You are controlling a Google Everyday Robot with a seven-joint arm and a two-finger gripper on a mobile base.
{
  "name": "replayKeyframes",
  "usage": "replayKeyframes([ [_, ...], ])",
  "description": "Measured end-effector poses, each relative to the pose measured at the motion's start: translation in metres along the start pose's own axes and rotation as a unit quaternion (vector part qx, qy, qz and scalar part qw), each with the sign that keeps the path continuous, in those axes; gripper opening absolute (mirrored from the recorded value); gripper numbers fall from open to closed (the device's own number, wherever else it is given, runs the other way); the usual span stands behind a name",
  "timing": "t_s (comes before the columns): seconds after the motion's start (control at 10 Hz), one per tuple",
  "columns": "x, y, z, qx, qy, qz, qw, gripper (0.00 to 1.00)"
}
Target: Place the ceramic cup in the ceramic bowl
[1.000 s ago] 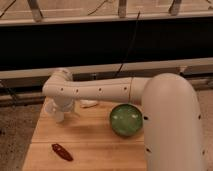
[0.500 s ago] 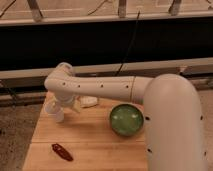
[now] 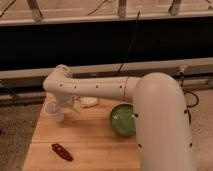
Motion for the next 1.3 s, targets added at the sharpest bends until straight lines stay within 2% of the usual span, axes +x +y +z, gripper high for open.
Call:
replayKeyframes([
  [0.3, 0.007, -0.005, 0.012, -0.015, 0.005, 0.002, 0.9999, 0.79],
  [0.4, 0.006, -0.011, 0.017, -0.017, 0.004, -0.002, 0.9998, 0.75],
  [0.7, 0.007, -0.015, 0.03, -0.028, -0.003, -0.01, 0.9996, 0.43],
  [1.0, 0.005, -0.018, 0.038, -0.029, -0.012, -0.017, 0.9994, 0.13],
  [1.1, 0.005, -0.017, 0.04, -0.024, -0.016, -0.019, 0.9994, 0.04],
  [1.3, 0.005, -0.016, 0.038, -0.015, -0.014, -0.017, 0.9997, 0.0],
])
